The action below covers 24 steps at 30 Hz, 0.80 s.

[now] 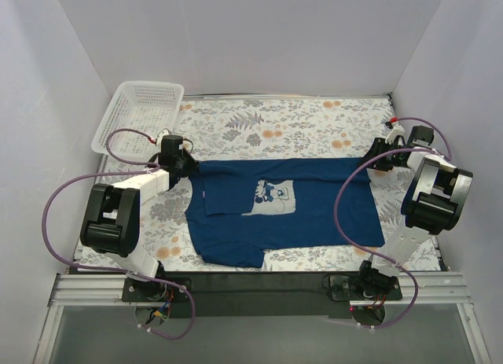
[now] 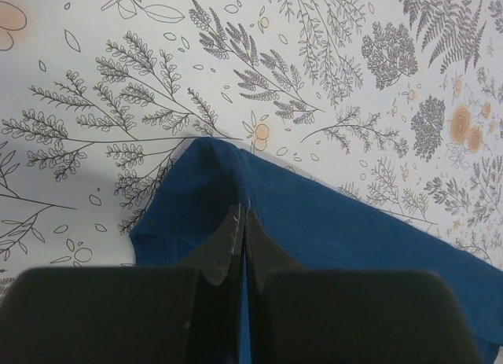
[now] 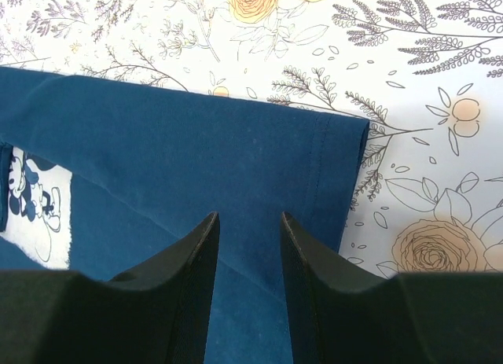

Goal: Fold and stack the t-shirts
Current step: Fold the tshirt

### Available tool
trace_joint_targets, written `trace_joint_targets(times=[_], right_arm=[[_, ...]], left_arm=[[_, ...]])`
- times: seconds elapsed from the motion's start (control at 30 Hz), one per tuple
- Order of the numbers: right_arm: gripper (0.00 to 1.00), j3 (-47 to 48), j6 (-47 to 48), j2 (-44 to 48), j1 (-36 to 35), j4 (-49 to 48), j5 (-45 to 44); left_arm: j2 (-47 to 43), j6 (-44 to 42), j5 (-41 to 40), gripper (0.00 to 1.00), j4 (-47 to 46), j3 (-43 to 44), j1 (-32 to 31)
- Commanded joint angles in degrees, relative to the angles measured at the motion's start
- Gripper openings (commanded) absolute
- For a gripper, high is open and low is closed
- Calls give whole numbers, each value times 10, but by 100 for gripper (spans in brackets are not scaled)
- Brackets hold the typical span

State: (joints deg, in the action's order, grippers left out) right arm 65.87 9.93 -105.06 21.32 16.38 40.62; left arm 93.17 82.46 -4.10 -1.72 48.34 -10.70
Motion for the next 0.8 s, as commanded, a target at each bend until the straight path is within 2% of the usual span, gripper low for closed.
trace_joint_targets(times=[0.0, 0.4, 0.5, 0.53, 0.57, 0.67, 0.77], right_arm=[[37, 22, -9, -4, 3, -15, 4], [38, 18, -2, -1, 4, -17, 2], [38, 17, 0, 2, 4, -16, 2], [38, 15, 1, 9, 4, -15, 2], [38, 13, 6, 13, 4, -15, 3], [40, -3, 38, 48, 4, -10, 16], [42, -23, 110, 99, 4, 26, 40]], left_arm=[[-24, -2, -18, 0, -1, -11, 7], [1, -10, -8, 1, 0, -6, 11], [10, -17, -8, 12, 7, 4, 14], [9, -20, -6, 24, 8, 7, 16], [7, -24, 0, 29, 8, 8, 16], [-39, -39, 30, 41, 3, -3, 16], [-136, -63, 78, 55, -1, -37, 16]])
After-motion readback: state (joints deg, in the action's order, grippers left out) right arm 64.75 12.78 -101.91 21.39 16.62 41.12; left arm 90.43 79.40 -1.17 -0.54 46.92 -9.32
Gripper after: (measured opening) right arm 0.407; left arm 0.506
